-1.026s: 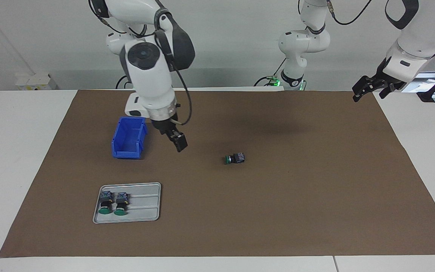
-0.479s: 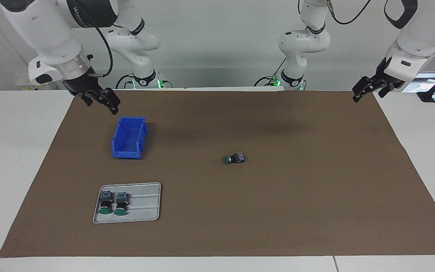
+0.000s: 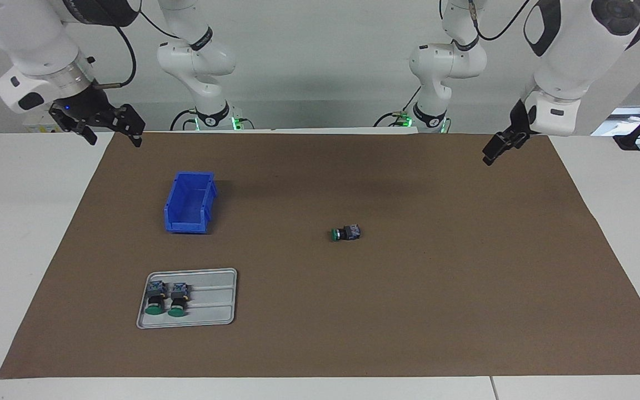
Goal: Place and press button with both arms
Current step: 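Withdraw the right gripper while the left gripper reaches toward the button, then lower the left gripper over the green button and close on it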
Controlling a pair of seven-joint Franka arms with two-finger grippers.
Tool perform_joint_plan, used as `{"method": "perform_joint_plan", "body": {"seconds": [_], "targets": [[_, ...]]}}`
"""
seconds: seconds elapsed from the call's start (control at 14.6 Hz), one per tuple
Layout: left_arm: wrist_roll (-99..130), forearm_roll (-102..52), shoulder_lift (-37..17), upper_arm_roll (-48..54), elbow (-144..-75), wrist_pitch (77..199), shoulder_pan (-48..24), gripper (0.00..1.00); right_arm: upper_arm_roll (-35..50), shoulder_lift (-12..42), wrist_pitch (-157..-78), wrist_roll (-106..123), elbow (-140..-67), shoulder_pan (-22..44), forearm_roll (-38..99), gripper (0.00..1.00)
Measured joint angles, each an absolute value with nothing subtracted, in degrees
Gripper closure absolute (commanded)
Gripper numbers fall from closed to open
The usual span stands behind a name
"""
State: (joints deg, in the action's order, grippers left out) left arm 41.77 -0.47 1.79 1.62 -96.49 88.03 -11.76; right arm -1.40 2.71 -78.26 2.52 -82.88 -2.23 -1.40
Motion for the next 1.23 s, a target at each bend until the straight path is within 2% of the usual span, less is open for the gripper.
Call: {"method": "perform_joint_plan", "body": {"seconds": [0.55, 1.23], "targets": [[73.7, -4.8, -5.8, 1.8, -97.2, 95.9, -21.9, 0.0, -1.4, 1.9, -78.5, 6.5, -87.1, -3.7, -1.4, 0.0], [110.8, -5.8, -17.3, 1.9, -97.6, 111.2, -33.0, 0.0, -0.7, 0.6, -78.6, 6.6, -87.8, -4.1, -1.4, 0.0]]}}
